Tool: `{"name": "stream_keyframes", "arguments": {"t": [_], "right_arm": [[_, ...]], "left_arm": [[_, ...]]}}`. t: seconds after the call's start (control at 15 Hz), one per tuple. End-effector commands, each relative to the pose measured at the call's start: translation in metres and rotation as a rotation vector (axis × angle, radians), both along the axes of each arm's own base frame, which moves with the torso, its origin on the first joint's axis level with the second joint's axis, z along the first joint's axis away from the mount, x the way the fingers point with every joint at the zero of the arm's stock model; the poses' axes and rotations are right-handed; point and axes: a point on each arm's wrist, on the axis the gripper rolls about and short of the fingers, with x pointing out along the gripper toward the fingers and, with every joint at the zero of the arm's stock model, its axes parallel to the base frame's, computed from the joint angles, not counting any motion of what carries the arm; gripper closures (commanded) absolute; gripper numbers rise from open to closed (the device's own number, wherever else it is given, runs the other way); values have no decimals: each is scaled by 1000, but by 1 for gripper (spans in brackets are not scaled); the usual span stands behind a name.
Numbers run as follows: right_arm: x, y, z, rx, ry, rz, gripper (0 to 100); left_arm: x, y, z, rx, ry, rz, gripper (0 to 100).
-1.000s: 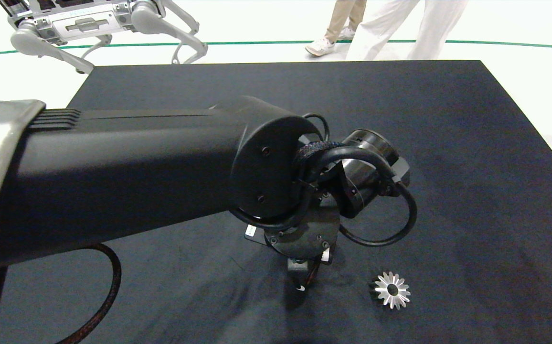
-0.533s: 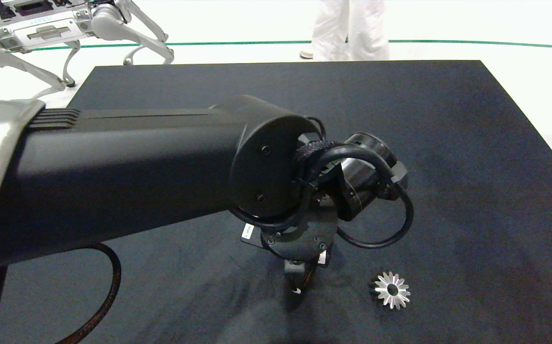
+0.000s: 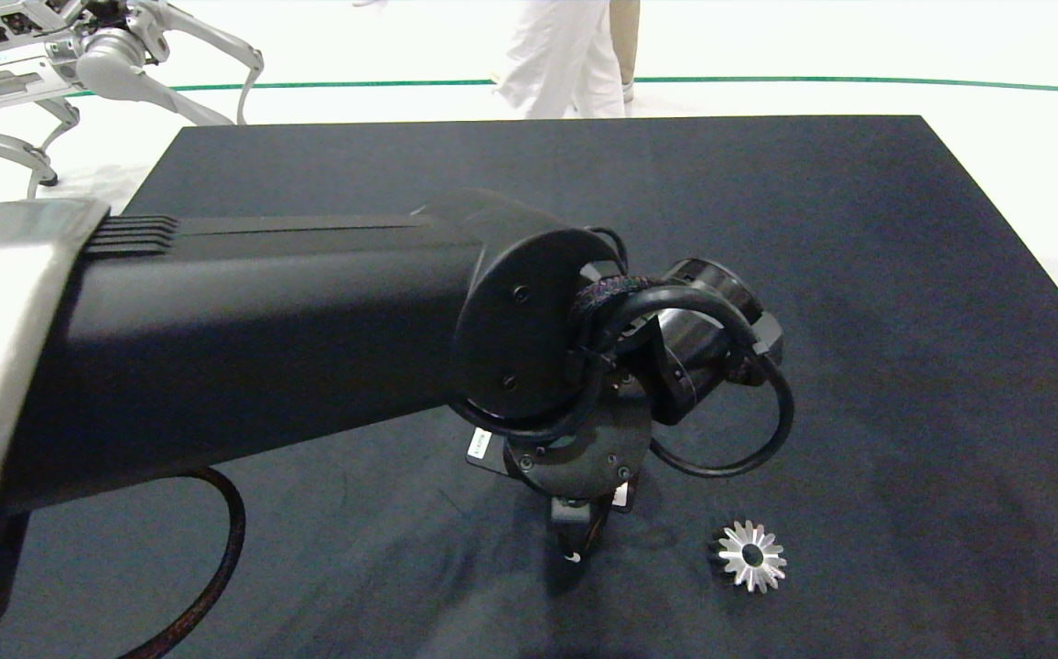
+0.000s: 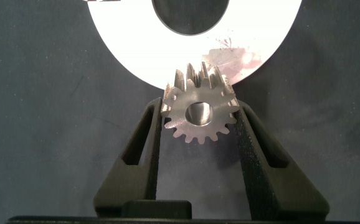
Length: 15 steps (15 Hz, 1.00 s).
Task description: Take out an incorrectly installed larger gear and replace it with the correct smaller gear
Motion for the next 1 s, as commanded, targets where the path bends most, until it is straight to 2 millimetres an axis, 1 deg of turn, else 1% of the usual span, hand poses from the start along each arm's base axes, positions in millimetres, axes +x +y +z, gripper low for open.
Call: {"name": "stream_keyframes", "arguments": {"t": [0.07,0.27,1.0], "right_arm": [[0,0,0,-2,4,-1,0],[0,0,0,-3,4,-1,0],[0,0,-1,-4,7,-1,0]], "left_arm": [[1,-1,-2,5,0,5,100],[6,2,-1,-2,-5,18,100],[4,0,-2,-2,-2,18,100]]}}
